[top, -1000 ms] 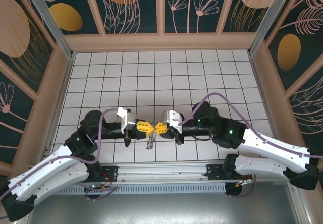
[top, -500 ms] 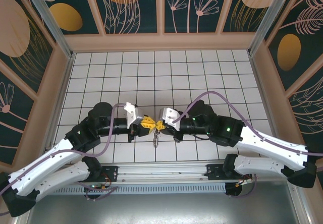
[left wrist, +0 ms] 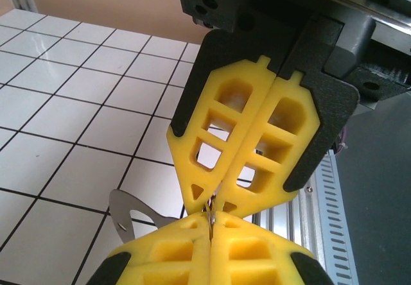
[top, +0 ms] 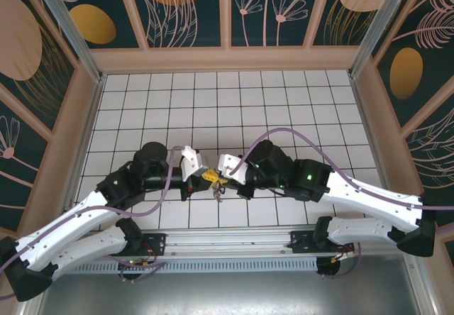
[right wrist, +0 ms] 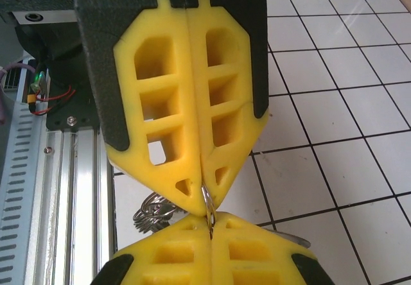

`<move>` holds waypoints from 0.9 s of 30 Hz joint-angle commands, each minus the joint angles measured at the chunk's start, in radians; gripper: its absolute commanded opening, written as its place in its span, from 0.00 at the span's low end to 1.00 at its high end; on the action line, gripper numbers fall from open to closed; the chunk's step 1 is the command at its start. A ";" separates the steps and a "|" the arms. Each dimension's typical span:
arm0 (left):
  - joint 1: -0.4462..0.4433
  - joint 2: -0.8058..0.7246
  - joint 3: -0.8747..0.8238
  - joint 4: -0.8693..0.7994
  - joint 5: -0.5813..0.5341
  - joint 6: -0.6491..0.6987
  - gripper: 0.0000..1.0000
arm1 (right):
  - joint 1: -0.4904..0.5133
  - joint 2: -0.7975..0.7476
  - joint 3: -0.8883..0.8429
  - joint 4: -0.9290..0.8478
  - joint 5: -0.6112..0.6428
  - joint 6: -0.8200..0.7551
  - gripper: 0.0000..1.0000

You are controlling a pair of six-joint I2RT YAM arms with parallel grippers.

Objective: Put the keys on the keyring

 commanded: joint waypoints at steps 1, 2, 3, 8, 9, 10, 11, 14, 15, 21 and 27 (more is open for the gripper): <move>-0.011 -0.043 -0.019 0.123 0.090 -0.045 0.00 | 0.006 -0.037 -0.008 0.124 0.008 0.007 0.00; -0.011 -0.055 -0.032 0.157 0.101 -0.059 0.00 | 0.006 -0.045 -0.022 0.140 -0.002 0.017 0.00; -0.011 -0.073 -0.047 0.204 0.116 -0.075 0.00 | 0.006 -0.054 -0.040 0.157 -0.011 0.026 0.03; -0.011 -0.136 -0.140 0.466 0.179 -0.195 0.00 | 0.006 -0.104 -0.123 0.267 -0.064 0.061 0.15; -0.011 -0.141 -0.152 0.501 0.185 -0.212 0.00 | 0.007 -0.113 -0.132 0.285 -0.082 0.068 0.17; -0.011 -0.143 -0.161 0.522 0.188 -0.223 0.00 | 0.006 -0.120 -0.142 0.301 -0.093 0.071 0.19; -0.011 -0.147 -0.166 0.534 0.191 -0.231 0.00 | 0.007 -0.128 -0.149 0.311 -0.102 0.073 0.21; -0.011 -0.159 -0.177 0.554 0.197 -0.246 0.00 | 0.006 -0.137 -0.159 0.326 -0.118 0.076 0.23; -0.010 -0.165 -0.179 0.559 0.198 -0.252 0.00 | 0.006 -0.138 -0.159 0.327 -0.119 0.076 0.24; -0.011 -0.188 -0.196 0.593 0.205 -0.277 0.00 | 0.006 -0.149 -0.176 0.354 -0.140 0.083 0.21; -0.010 -0.178 -0.216 0.629 0.212 -0.298 0.00 | 0.006 -0.181 -0.186 0.373 -0.164 0.076 0.07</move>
